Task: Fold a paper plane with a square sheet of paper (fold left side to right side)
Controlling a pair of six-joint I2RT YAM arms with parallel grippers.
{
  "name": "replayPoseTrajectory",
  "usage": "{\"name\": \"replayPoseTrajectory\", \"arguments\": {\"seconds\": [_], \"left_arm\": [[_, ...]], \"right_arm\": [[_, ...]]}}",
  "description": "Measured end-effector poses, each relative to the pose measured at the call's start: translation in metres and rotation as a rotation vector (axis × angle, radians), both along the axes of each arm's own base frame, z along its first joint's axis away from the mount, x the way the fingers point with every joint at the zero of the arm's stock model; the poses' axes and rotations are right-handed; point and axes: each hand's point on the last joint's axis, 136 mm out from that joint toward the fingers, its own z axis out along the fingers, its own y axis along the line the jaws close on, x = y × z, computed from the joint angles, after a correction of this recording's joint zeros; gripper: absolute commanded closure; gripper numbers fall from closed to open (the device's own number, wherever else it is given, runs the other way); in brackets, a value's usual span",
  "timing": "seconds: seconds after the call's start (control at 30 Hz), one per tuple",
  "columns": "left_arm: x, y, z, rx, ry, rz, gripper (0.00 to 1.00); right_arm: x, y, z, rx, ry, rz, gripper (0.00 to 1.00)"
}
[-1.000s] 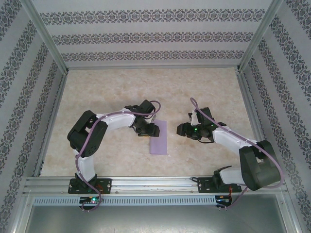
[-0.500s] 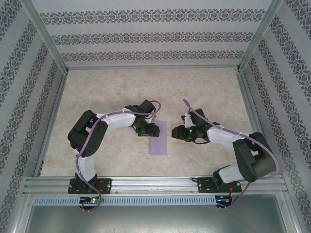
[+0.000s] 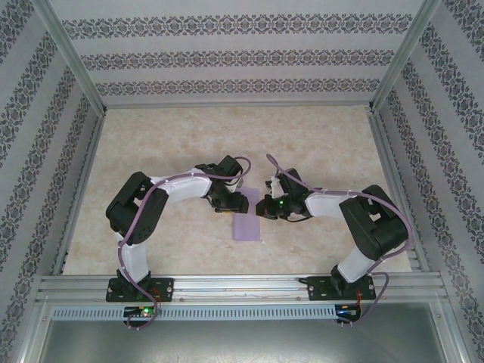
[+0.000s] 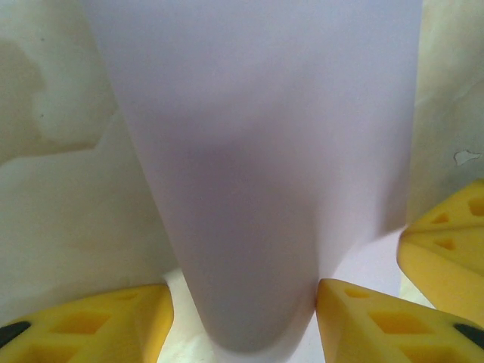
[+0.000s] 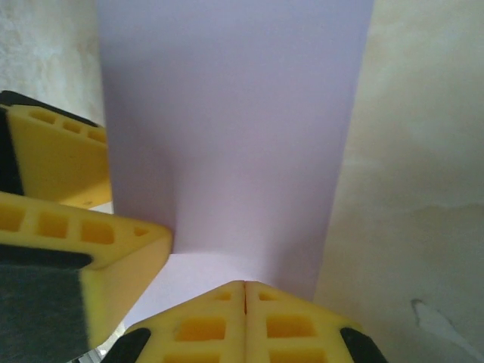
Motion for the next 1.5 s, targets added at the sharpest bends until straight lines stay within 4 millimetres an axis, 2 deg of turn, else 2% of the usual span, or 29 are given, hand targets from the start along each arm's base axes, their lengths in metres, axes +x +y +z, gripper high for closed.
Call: {"name": "replayPoseTrajectory", "arguments": {"seconds": [0.1, 0.4, 0.5, 0.57, 0.63, 0.7, 0.77, 0.83, 0.93, 1.07, 1.2, 1.5], "left_arm": [[0.000, 0.000, 0.000, 0.002, -0.002, 0.000, 0.44], [-0.001, 0.000, 0.007, -0.003, -0.046, -0.015, 0.39], [-0.003, 0.008, 0.015, -0.011, -0.090, -0.012, 0.36], [-0.004, 0.017, 0.030, -0.029, -0.126, 0.004, 0.36], [0.001, 0.023, 0.052, -0.070, -0.185, 0.027, 0.41], [0.008, 0.023, 0.081, -0.135, -0.262, 0.041, 0.56], [0.012, 0.015, 0.102, -0.216, -0.315, 0.034, 0.67], [0.012, 0.002, 0.112, -0.307, -0.327, 0.014, 0.76], [0.006, -0.014, 0.101, -0.397, -0.275, -0.010, 0.83], [0.000, -0.023, 0.065, -0.423, -0.174, -0.012, 0.85], [-0.004, -0.022, 0.041, -0.399, -0.120, -0.004, 0.86], [-0.012, -0.013, 0.008, -0.355, -0.074, 0.014, 0.89]], "right_arm": [[-0.001, -0.001, -0.008, -0.014, 0.018, -0.002, 1.00], [-0.002, -0.001, -0.010, -0.016, 0.018, 0.006, 1.00], [-0.002, -0.001, -0.010, -0.021, 0.018, 0.013, 1.00], [-0.002, -0.001, -0.010, -0.030, 0.015, 0.015, 1.00], [-0.002, -0.001, -0.011, -0.037, 0.016, 0.015, 1.00], [-0.002, -0.001, -0.011, -0.042, 0.014, 0.018, 1.00], [-0.002, -0.001, -0.011, -0.049, 0.011, 0.020, 1.00], [-0.002, -0.001, -0.011, -0.052, 0.010, 0.024, 1.00], [-0.002, 0.000, -0.011, -0.058, 0.007, 0.030, 1.00], [-0.001, 0.001, -0.011, -0.068, 0.005, 0.035, 1.00], [-0.001, 0.001, -0.012, -0.077, 0.003, 0.036, 1.00], [-0.001, 0.001, -0.012, -0.100, -0.002, 0.048, 1.00]]}}
